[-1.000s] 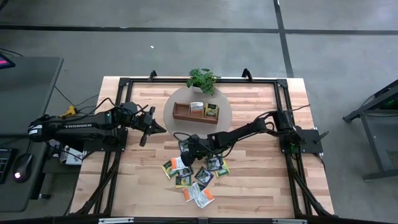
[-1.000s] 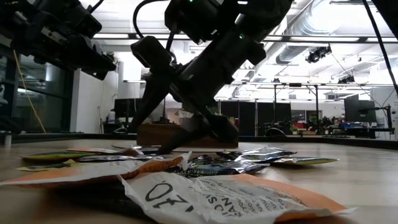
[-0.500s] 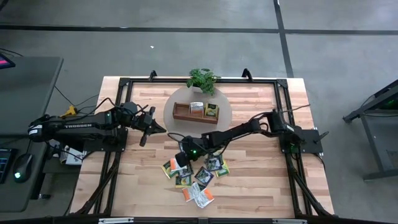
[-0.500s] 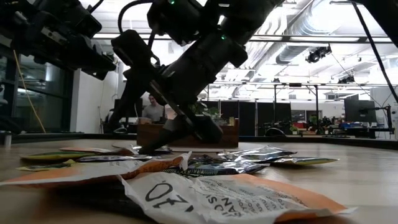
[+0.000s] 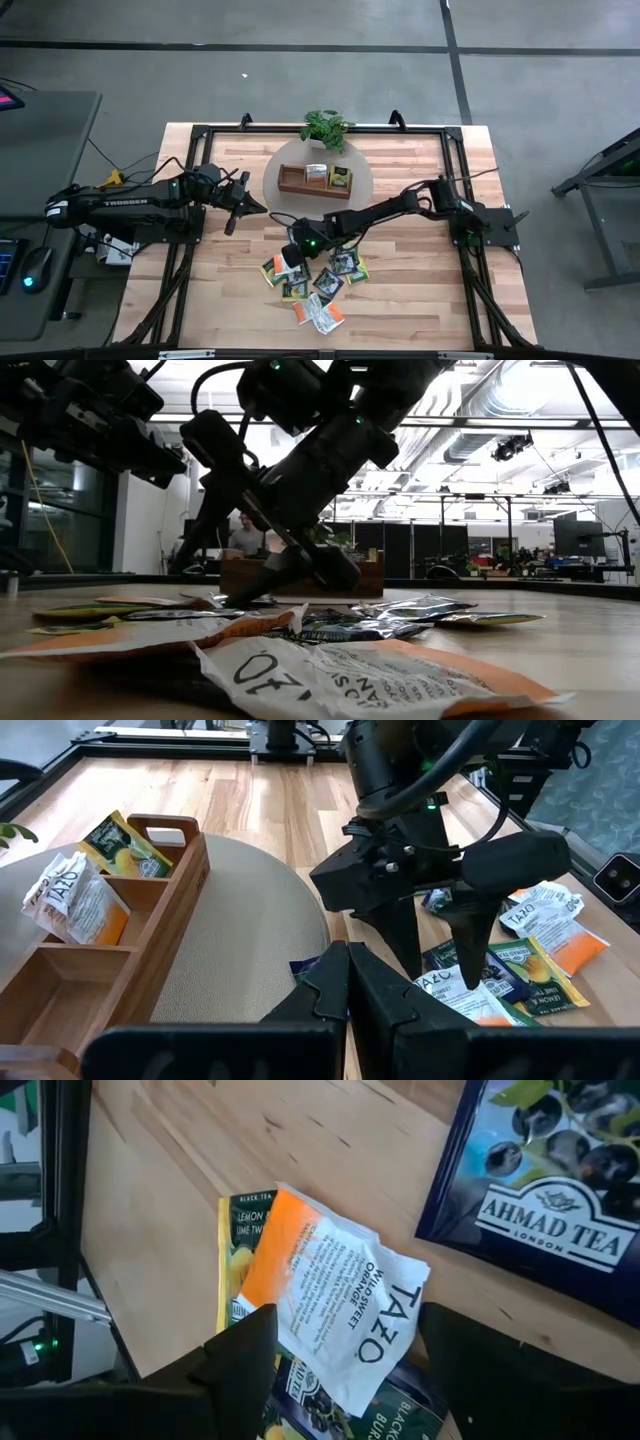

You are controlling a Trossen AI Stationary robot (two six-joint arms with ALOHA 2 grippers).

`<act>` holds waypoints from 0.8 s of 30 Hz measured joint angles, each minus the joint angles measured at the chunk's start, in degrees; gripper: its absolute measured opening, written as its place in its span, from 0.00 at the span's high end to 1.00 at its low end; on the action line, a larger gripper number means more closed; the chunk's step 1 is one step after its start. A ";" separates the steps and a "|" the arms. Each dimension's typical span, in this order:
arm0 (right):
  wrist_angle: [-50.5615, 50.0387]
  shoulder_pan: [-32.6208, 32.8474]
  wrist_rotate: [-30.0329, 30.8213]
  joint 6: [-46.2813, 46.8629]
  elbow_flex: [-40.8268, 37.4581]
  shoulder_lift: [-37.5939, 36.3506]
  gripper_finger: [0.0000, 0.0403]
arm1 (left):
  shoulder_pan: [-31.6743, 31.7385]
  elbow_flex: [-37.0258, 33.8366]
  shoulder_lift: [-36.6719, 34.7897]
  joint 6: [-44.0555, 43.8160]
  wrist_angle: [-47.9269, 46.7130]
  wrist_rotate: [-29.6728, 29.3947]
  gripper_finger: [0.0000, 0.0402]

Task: Pick & Place Tea
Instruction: Put the top white tea bag into the middle section of the wooden organizer

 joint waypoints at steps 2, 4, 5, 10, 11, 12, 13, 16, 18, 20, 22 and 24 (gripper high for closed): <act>-1.11 0.01 0.19 -0.51 0.08 0.07 0.39 | 0.00 0.00 0.00 0.00 0.00 0.00 1.00; -2.24 0.05 0.31 -1.06 0.07 0.04 0.39 | 0.00 0.00 0.00 0.00 0.00 0.00 1.00; -2.40 0.07 0.27 -1.36 0.06 0.04 0.39 | 0.00 0.00 0.00 0.00 0.01 0.00 1.00; -2.84 0.20 0.58 -1.92 0.01 0.04 0.39 | 0.00 0.00 0.00 0.00 0.00 0.00 1.00; -3.10 0.22 0.57 -2.18 0.01 0.06 0.39 | 0.00 0.02 0.00 0.00 0.00 0.00 1.00; -3.33 0.22 0.55 -2.41 0.01 0.04 0.39 | 0.00 0.01 0.00 0.00 0.00 0.00 1.00; -3.53 0.22 0.53 -2.73 0.01 0.04 0.39 | 0.00 0.00 0.00 0.00 0.00 0.00 1.00; -4.13 0.26 0.57 -3.44 -0.01 0.04 0.39 | 0.00 0.00 0.00 0.00 0.00 0.00 1.00; -4.28 0.26 0.60 -3.48 -0.02 0.04 0.39 | 0.00 0.01 0.00 0.00 0.00 0.00 1.00; -4.33 0.26 0.64 -3.79 -0.01 0.04 0.39 | 0.00 0.00 0.00 0.00 0.00 0.00 1.00; -6.07 0.24 0.76 -5.04 1.20 0.38 0.39 | 0.00 0.00 0.00 0.00 0.00 0.00 1.00; -9.82 0.26 0.87 -7.67 4.15 1.57 0.39 | 0.00 0.00 0.00 0.00 0.02 -0.01 1.00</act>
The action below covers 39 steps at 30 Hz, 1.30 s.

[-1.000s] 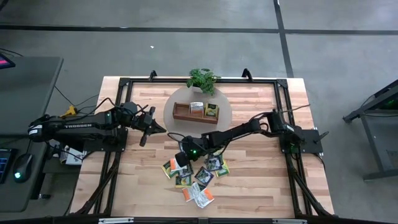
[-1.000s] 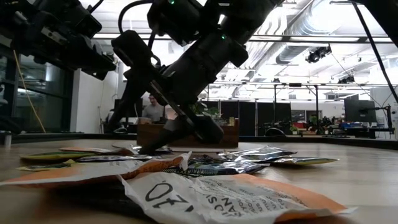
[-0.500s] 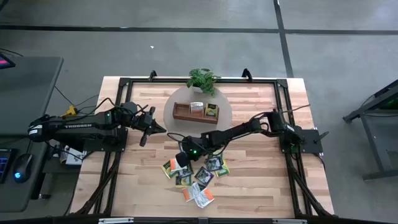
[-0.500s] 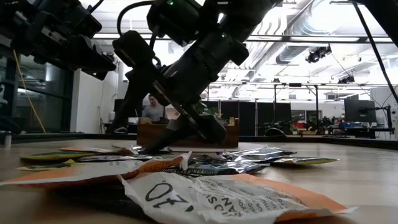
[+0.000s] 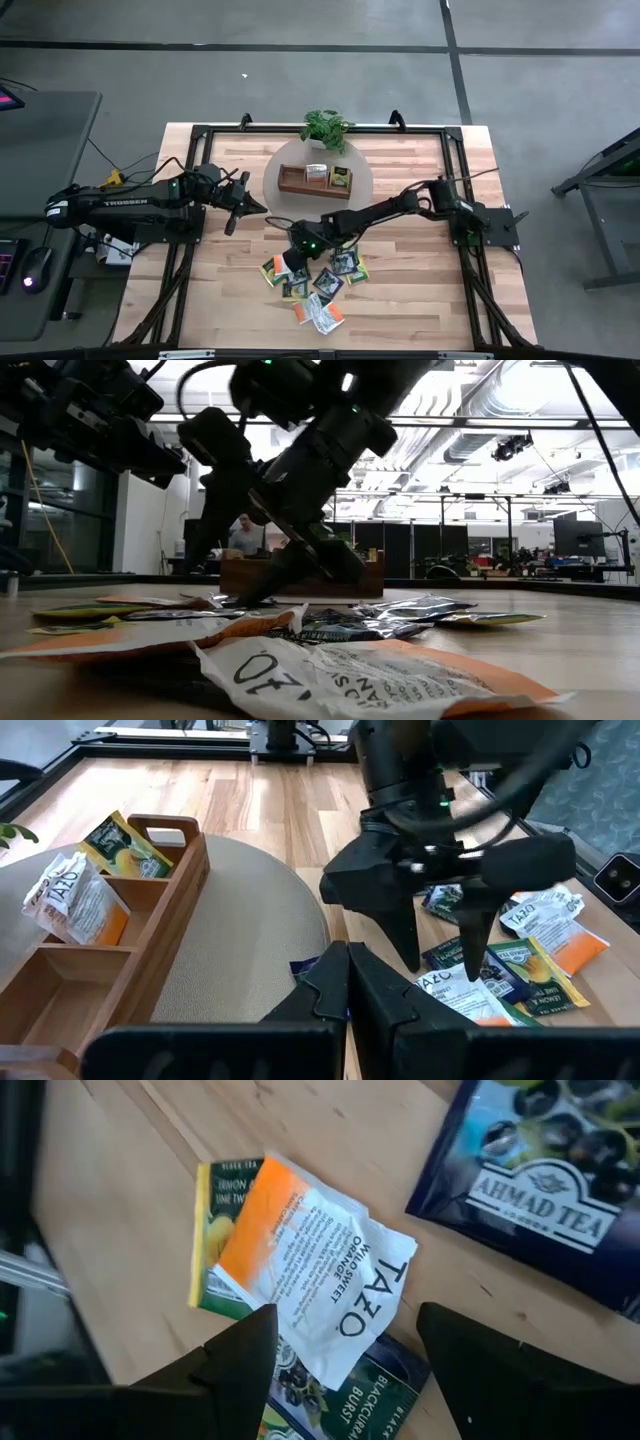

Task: Pick & Place Tea
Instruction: Put the top white tea bag into the middle section of the wooden organizer

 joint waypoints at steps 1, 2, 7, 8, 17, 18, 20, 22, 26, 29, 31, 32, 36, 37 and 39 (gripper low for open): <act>-2.06 0.00 -0.17 -1.57 1.82 0.76 0.39 | 0.00 0.00 0.00 0.00 -0.02 0.00 1.00; -4.25 -0.02 -0.23 -2.95 3.77 1.68 0.39 | 0.00 0.00 0.00 0.00 0.00 -0.02 1.00; -13.71 -0.17 0.83 -8.64 12.21 4.99 0.39 | 0.00 0.00 -0.02 0.00 -0.02 -0.01 1.00; -15.06 -0.23 1.25 -9.41 13.42 5.50 0.39 | 0.00 0.00 -0.01 0.00 -0.02 -0.01 1.00; -17.49 -0.42 2.29 -10.25 16.43 7.52 0.39 | 0.00 0.00 -0.02 0.00 -0.01 -0.02 1.00; -17.53 -0.42 2.92 -10.01 16.45 7.54 0.39 | 0.00 0.01 0.00 0.00 -0.02 -0.01 1.00; -17.59 -0.32 4.62 -9.74 16.45 7.54 0.39 | 0.00 0.01 -0.02 0.00 0.00 -0.02 1.00; -17.59 -0.30 5.50 -9.47 16.45 7.52 0.39 | 0.00 0.00 0.00 0.00 -0.02 0.01 1.00; -17.55 -0.26 5.87 -8.85 16.46 7.72 0.39 | 0.00 0.00 0.00 0.00 -0.01 0.01 1.00; -17.50 -0.27 5.66 -8.65 16.57 8.31 0.39 | 0.00 0.00 -0.02 0.00 -0.02 -0.02 1.00; -17.35 -0.34 5.24 -8.60 16.69 8.80 0.39 | 0.00 0.00 -0.02 0.00 0.00 -0.02 1.00; -17.31 -0.37 5.13 -8.58 16.70 8.96 0.39 | 0.00 0.00 -0.02 0.00 -0.02 -0.02 1.00; -17.26 -0.37 5.54 -8.21 16.73 9.27 0.39 | 0.00 0.01 0.00 0.00 -0.01 -0.01 1.00; -17.33 -0.37 5.84 -8.21 16.73 9.27 0.39 | 0.00 0.01 0.00 0.00 0.00 -0.02 1.00; -17.72 -0.37 6.62 -8.19 16.73 9.27 0.39 | 0.00 0.00 0.00 0.00 -0.02 0.00 1.00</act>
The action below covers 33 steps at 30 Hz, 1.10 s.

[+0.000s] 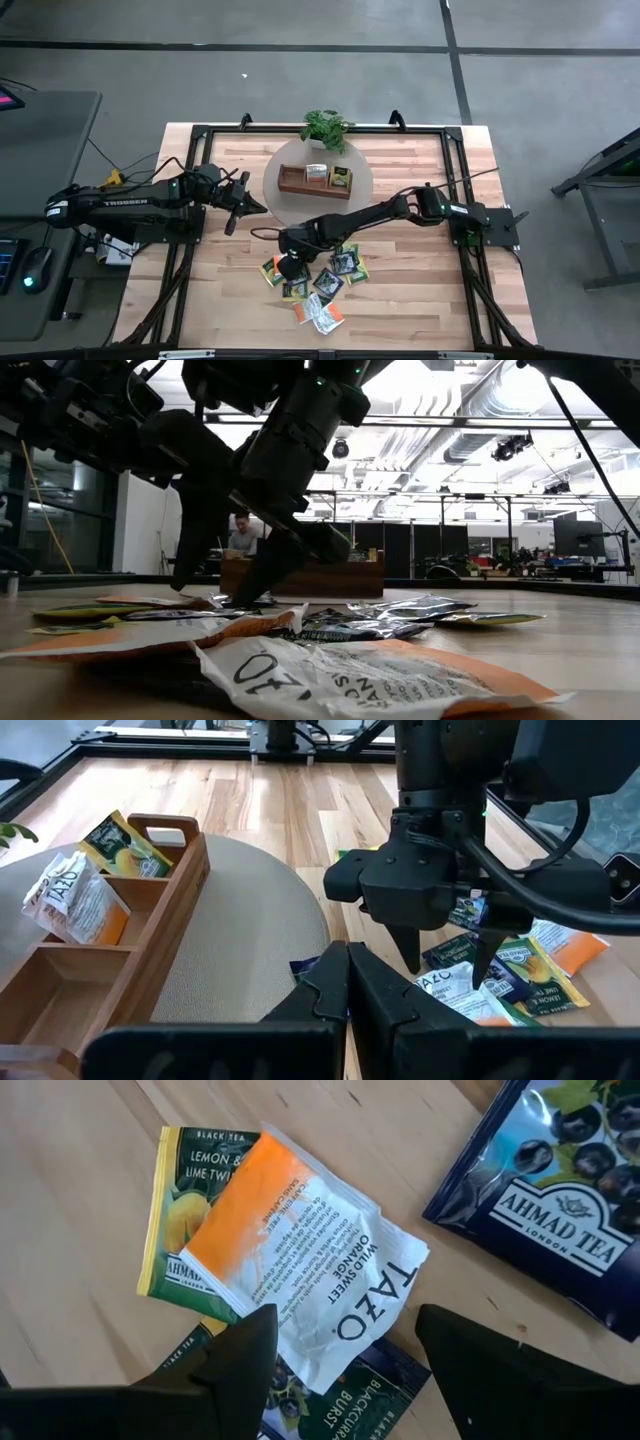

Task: Pick & Place Tea
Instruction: Put the top white tea bag into the middle section of the wooden organizer

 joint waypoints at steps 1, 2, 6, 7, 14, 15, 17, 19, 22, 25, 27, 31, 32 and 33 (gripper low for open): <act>-0.23 0.00 0.28 0.00 0.00 0.00 0.39 | 0.00 0.00 0.00 0.00 0.02 -0.02 1.00; -0.34 0.00 0.50 0.01 0.00 0.00 0.39 | 0.00 0.00 -0.02 0.00 0.01 0.01 1.00; -0.45 0.00 0.81 -0.03 0.00 0.00 0.39 | 0.00 0.01 0.00 0.00 0.01 0.01 1.00; -0.47 0.00 1.02 -0.04 0.00 0.00 0.39 | 0.00 0.01 0.00 0.00 0.01 0.01 1.00; -0.97 0.00 2.18 -0.55 0.00 0.04 0.49 | 0.00 0.00 0.00 0.00 0.01 0.01 1.00; -1.03 0.00 2.29 -0.62 0.00 0.05 0.52 | 0.00 0.00 -0.01 0.00 0.02 0.00 1.00; -1.05 -0.02 2.53 -0.70 0.00 0.07 0.57 | 0.00 0.00 0.00 0.00 0.01 0.01 1.00; -1.04 -0.07 2.87 -1.04 0.00 0.10 0.62 | 0.00 0.00 -0.01 0.00 0.02 0.01 1.00; -0.69 -0.20 3.71 -1.74 0.00 0.24 0.69 | 0.00 0.00 -0.01 0.00 0.01 -0.01 1.00; -0.61 -0.26 4.01 -1.96 0.00 0.32 0.74 | 0.00 0.00 0.00 0.00 0.02 0.01 1.00; -0.68 -0.26 4.18 -2.27 0.00 0.33 0.78 | 0.00 0.00 -0.01 0.00 0.02 0.00 1.00; -0.98 -0.31 4.16 -2.46 -0.02 0.36 0.87 | 0.00 0.01 0.00 0.00 0.02 0.01 1.00; -1.08 -0.31 4.14 -2.76 -0.02 0.37 0.91 | 0.00 0.00 0.00 0.00 0.02 0.01 1.00; -1.16 -0.33 4.15 -3.01 -0.02 0.37 0.94 | 0.00 0.00 -0.02 0.00 0.02 0.01 1.00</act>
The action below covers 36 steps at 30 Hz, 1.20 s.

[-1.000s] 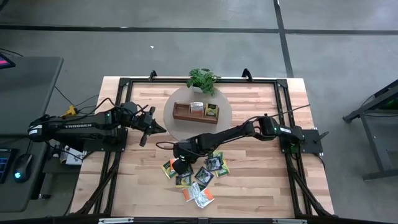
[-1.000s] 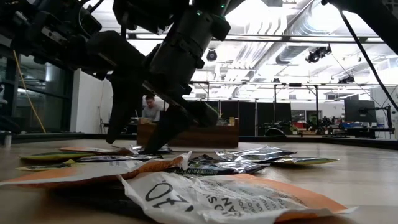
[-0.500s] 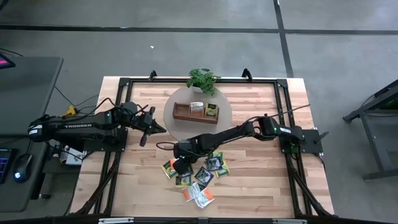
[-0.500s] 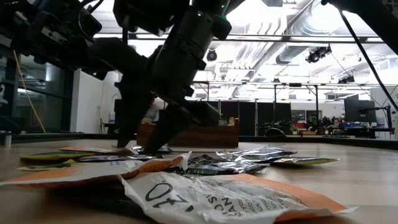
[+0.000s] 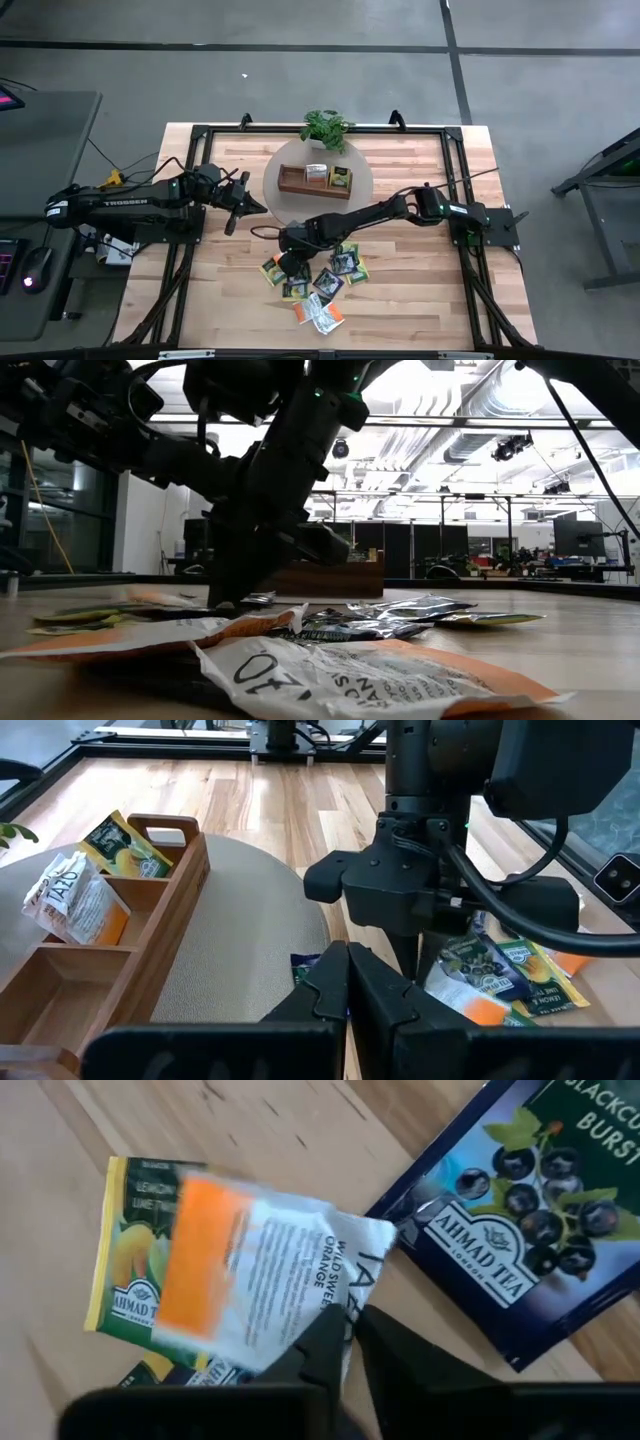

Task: Pick & Place Tea
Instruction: Put the top white tea bag into the middle section of the wooden organizer

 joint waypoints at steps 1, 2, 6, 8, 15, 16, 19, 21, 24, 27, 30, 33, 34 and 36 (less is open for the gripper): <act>0.00 0.00 -0.02 -0.28 0.00 0.02 0.97 | 0.00 0.00 0.00 0.00 -0.01 0.00 1.00; 0.04 -0.02 -0.11 -0.56 0.00 0.02 0.98 | 0.00 0.00 0.02 0.00 -0.02 -0.01 1.00; 0.07 -0.02 -0.44 -0.75 0.00 0.01 0.98 | 0.00 0.01 0.01 0.00 -0.01 -0.01 1.00; 0.07 0.04 -0.46 -1.40 -0.01 -0.11 0.99 | 0.00 0.00 0.02 0.00 -0.01 0.00 1.00; -3.89 0.88 1.45 -3.95 4.07 0.12 1.00 | 0.00 0.00 0.02 0.00 0.00 0.00 1.00; -4.54 1.06 2.05 -4.32 4.79 0.19 1.00 | 0.00 0.02 0.02 0.00 0.00 0.00 1.00; -6.31 1.60 2.86 -5.57 6.72 0.38 1.00 | 0.00 0.00 0.00 0.00 -0.01 0.00 1.00; -6.94 1.95 3.12 -6.42 7.61 0.48 1.00 | 0.00 0.00 0.02 0.00 0.00 -0.02 1.00; -7.14 2.22 3.09 -7.25 8.61 0.59 1.00 | 0.00 0.00 0.01 0.00 -0.01 0.00 1.00; -7.34 2.44 3.08 -8.52 9.56 0.72 1.00 | 0.00 0.00 0.00 0.00 0.00 0.00 1.00; -7.55 2.64 3.32 -9.88 10.61 0.79 1.00 | 0.00 0.00 0.01 0.00 0.00 0.00 1.00; -7.60 2.85 3.04 -10.92 11.54 0.79 1.00 | 0.00 0.02 0.00 0.00 -0.02 0.00 1.00; -7.83 3.00 3.04 -11.41 11.83 0.79 1.00 | 0.00 0.00 0.00 0.00 0.00 0.00 1.00; -8.15 3.21 2.61 -12.05 12.51 0.79 1.00 | 0.00 0.00 0.01 0.00 0.00 0.00 1.00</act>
